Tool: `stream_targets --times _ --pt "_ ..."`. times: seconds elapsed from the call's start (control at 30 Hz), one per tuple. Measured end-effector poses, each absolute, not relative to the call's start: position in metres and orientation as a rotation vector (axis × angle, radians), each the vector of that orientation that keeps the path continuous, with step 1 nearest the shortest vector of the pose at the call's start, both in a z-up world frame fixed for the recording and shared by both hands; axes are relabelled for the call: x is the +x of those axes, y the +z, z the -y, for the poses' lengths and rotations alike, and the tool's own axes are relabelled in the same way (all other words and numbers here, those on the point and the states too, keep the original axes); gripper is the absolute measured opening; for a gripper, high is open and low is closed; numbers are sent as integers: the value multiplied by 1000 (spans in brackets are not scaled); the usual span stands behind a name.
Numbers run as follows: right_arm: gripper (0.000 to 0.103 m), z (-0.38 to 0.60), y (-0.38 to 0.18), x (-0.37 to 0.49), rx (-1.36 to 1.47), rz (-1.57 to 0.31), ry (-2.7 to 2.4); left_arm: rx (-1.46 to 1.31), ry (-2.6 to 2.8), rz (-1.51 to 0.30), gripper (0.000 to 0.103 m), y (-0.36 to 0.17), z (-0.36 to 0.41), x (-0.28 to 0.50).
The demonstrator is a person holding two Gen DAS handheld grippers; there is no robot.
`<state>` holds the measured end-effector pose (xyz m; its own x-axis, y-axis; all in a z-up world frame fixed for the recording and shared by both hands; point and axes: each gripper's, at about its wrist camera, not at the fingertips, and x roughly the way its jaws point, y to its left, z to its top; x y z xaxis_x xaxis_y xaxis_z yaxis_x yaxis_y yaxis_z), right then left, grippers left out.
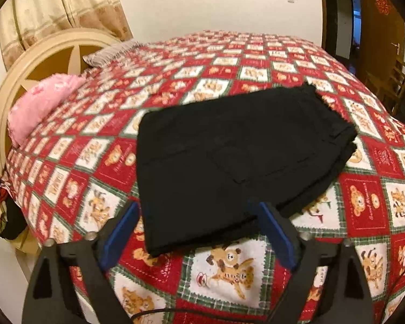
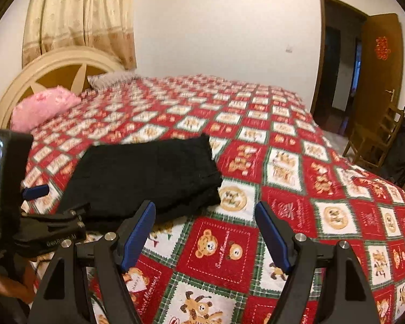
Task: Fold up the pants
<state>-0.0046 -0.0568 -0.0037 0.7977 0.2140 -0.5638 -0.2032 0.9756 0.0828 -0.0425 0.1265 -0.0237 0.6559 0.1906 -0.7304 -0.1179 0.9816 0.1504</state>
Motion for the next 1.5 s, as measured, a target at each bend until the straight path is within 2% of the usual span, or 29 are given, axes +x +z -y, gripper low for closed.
stream_targets --times 0.17,0.8,1.5 --pt "77 69 15 -21 74 -547 204 114 184 -767 103 -3 -121 -56" --pt "77 93 57 -73 140 -357 136 47 160 -668 103 36 -116 -87" --pt "77 98 58 -82 156 -336 127 74 220 -614 103 47 -118 -92"
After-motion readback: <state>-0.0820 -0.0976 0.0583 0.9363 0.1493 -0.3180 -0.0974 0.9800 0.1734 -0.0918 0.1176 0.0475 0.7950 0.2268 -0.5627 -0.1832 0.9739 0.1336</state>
